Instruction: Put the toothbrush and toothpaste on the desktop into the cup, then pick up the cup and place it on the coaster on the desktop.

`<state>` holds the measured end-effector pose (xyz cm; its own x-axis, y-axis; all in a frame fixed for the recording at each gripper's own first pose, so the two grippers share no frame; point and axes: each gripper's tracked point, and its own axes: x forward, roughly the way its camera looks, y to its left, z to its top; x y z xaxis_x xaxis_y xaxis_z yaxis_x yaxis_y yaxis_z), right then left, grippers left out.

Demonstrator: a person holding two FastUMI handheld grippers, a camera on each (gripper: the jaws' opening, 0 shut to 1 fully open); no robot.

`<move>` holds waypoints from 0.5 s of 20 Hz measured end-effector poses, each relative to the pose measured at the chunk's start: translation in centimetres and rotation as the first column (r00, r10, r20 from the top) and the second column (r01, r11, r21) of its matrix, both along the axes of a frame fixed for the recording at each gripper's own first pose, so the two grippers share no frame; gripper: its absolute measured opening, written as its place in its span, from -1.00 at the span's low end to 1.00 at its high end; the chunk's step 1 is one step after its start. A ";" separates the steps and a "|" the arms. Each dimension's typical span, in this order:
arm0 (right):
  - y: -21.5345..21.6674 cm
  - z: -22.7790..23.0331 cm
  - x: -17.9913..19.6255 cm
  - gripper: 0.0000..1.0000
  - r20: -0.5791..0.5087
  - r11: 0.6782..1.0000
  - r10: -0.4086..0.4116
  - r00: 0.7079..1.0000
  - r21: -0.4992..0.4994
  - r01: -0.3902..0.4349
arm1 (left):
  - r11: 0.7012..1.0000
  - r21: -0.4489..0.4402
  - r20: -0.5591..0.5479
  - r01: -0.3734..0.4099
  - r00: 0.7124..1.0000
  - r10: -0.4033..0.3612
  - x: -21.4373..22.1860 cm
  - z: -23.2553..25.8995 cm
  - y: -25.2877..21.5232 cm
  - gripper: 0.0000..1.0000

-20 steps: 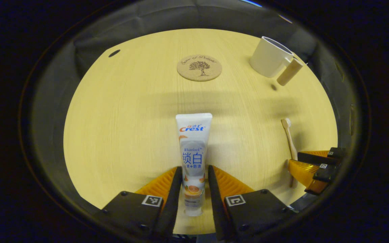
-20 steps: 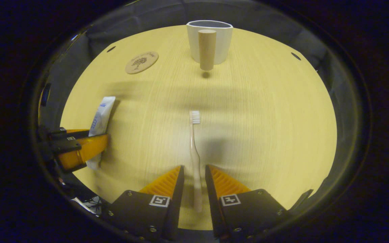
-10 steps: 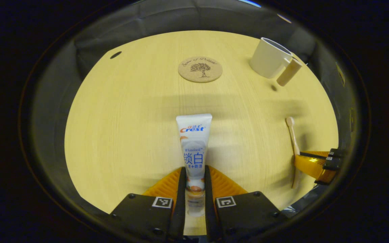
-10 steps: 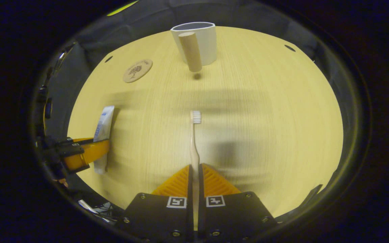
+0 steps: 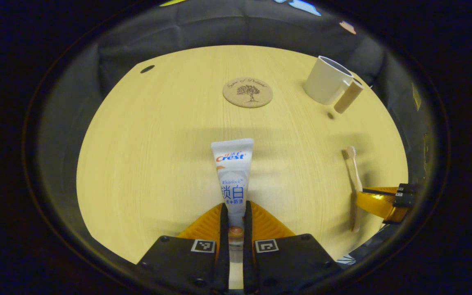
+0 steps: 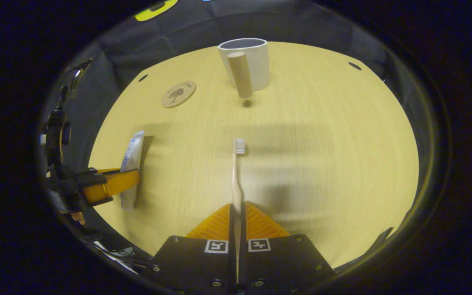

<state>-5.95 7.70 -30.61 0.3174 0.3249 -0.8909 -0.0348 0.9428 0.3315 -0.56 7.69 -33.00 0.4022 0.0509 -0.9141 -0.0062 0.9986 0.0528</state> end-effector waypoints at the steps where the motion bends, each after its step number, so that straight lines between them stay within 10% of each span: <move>1: 0.1 0.4 0.2 -0.94 0.020 1.000 -0.005 1.000 0.006 0.005 | 1.000 -0.006 0.009 0.000 1.000 0.000 0.0 0.1 0.1 -0.58; 10: 0.5 4.4 2.4 -0.93 0.145 0.999 -0.027 0.989 0.041 0.021 | 0.999 -0.049 0.108 -0.002 0.994 0.007 0.1 2.9 0.2 -0.58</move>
<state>-3.57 8.17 -26.25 0.4508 0.3492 -0.8215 -0.0632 0.9305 0.3609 -0.47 7.85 -30.11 0.4991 0.0096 -0.8665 -0.0137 0.9999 0.0032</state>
